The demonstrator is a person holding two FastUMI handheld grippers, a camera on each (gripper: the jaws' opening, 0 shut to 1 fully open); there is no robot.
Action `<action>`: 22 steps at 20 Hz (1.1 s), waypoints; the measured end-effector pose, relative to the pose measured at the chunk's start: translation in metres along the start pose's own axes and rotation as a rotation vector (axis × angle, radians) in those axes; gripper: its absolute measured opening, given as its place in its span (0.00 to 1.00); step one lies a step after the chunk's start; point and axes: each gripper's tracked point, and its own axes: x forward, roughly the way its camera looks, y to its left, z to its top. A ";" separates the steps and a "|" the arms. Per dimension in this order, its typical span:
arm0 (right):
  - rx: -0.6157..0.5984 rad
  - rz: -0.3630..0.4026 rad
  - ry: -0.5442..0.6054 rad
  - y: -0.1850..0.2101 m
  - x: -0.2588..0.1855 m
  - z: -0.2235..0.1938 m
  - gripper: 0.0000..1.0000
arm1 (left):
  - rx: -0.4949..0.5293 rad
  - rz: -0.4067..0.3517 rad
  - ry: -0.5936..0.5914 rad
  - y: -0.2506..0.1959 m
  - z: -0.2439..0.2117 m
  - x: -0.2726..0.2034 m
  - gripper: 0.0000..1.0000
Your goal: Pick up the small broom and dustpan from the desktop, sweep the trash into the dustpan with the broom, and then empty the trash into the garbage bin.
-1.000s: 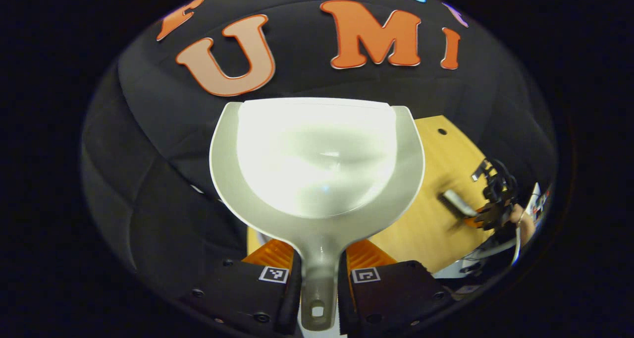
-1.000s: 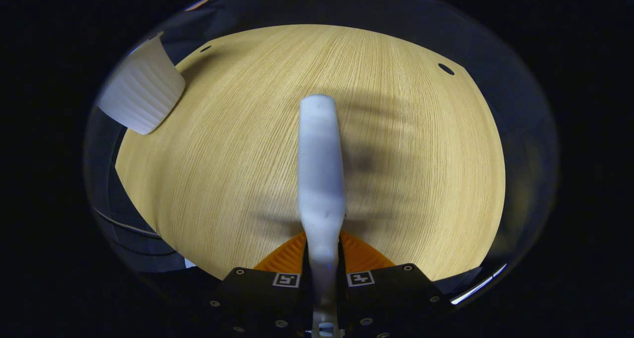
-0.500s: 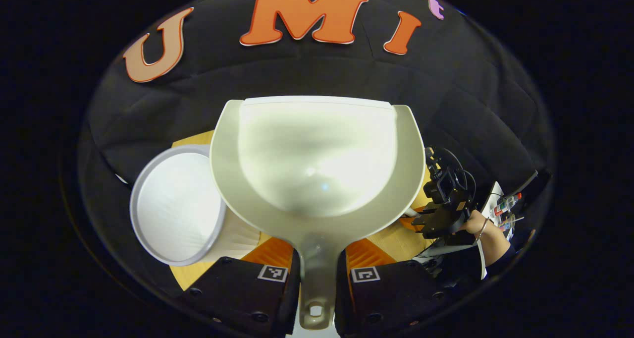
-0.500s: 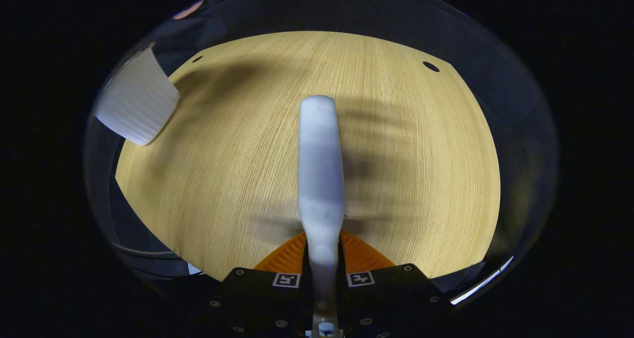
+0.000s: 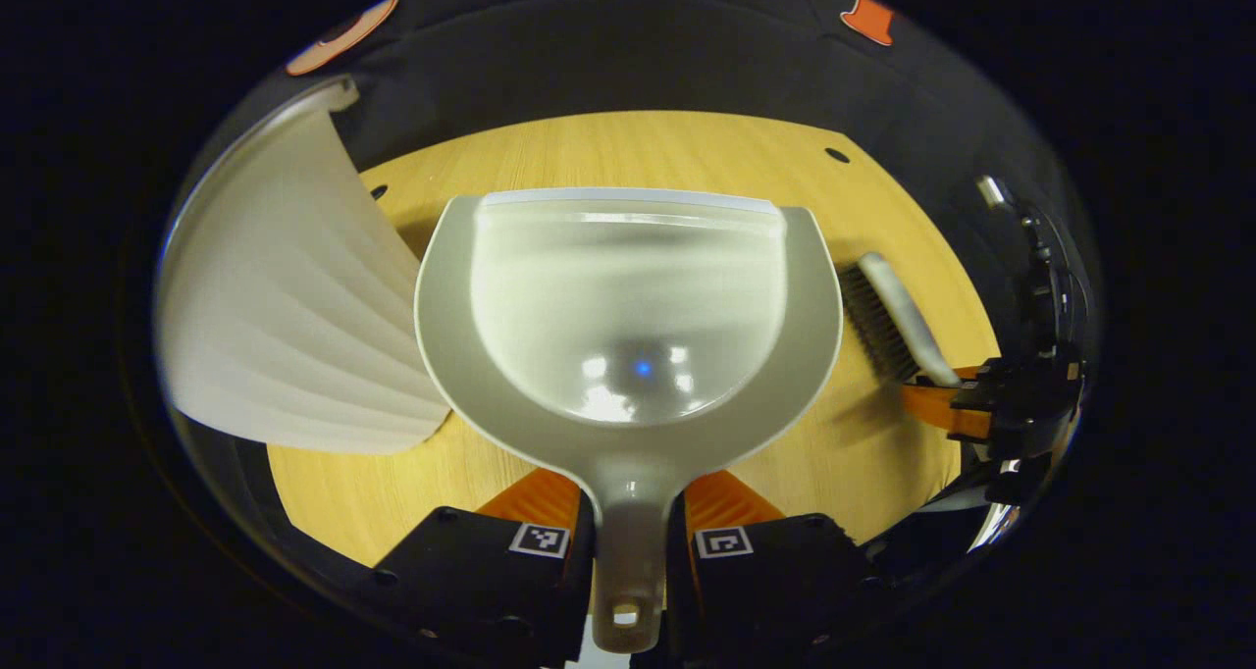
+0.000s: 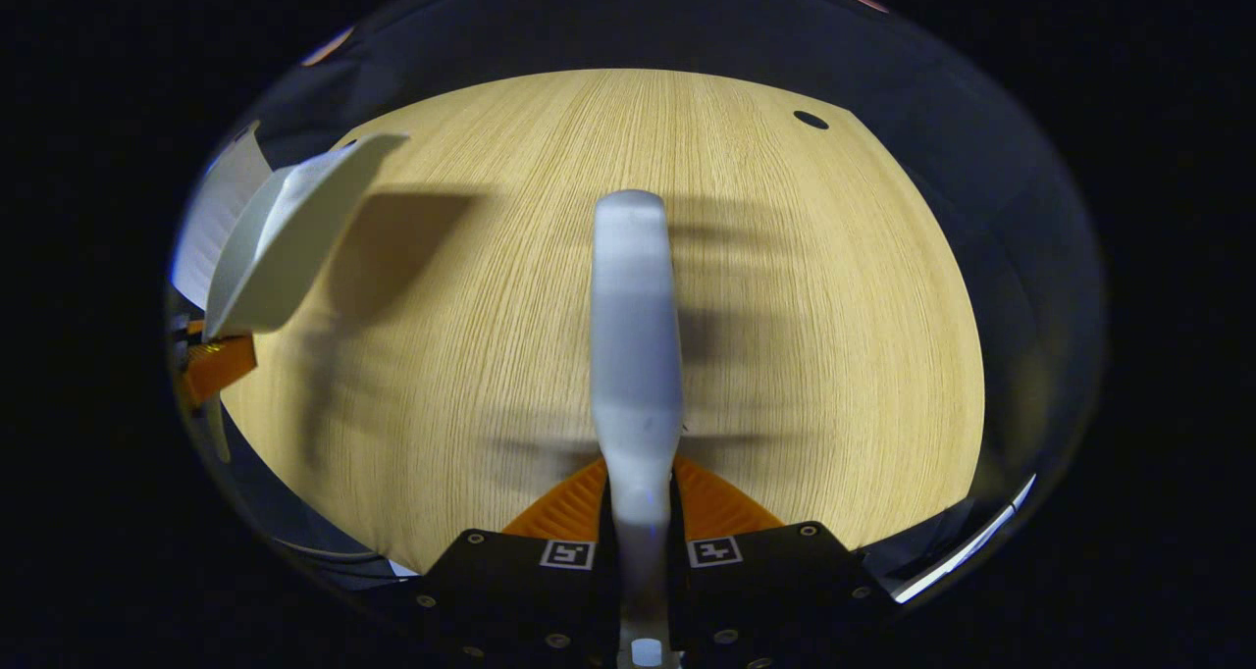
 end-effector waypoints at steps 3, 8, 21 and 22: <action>-0.023 -0.010 0.010 0.006 0.005 -0.001 0.19 | -0.079 -0.006 0.048 0.002 -0.017 0.019 0.33; -0.038 -0.007 0.017 0.013 -0.011 0.012 0.19 | -0.096 0.009 0.095 0.002 -0.029 0.039 0.32; -0.041 -0.002 0.005 0.011 -0.019 0.032 0.28 | -0.094 -0.023 0.151 -0.004 -0.041 0.043 0.36; -0.035 0.006 0.000 0.012 -0.021 0.034 0.33 | -0.100 -0.037 0.149 -0.006 -0.041 0.042 0.40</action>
